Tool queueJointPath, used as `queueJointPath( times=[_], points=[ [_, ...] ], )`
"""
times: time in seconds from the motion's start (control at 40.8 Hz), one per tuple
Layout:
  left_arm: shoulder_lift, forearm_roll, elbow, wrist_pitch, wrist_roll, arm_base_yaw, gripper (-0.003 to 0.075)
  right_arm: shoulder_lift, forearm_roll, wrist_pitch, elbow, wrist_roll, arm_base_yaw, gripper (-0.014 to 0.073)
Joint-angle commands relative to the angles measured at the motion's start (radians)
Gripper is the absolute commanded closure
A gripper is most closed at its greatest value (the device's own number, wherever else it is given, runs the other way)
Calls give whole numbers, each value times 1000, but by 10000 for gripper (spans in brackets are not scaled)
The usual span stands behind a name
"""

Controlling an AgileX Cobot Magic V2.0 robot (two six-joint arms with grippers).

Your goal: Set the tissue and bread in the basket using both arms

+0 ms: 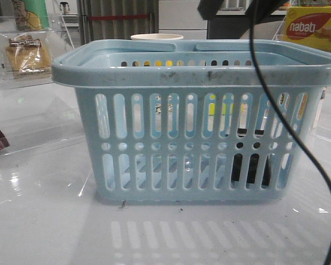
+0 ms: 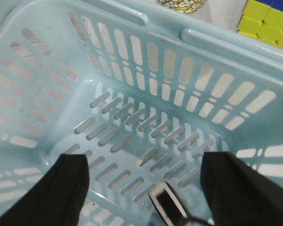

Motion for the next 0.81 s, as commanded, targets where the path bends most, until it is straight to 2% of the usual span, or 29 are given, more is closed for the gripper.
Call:
queueJointPath(
  times=[0.0, 0.539, 0.784],
  points=[
    [-4, 1, -34, -79, 0, -2, 204, -148, 5, -63, 58, -42, -1, 1],
    [-4, 1, -34, -86, 0, -2, 204, -666, -75, -152, 523, -58, -1, 1],
    [61, -35, -45, -111, 0, -2, 195, -762, -75, -149, 597, -58, -1, 1]
  ],
)
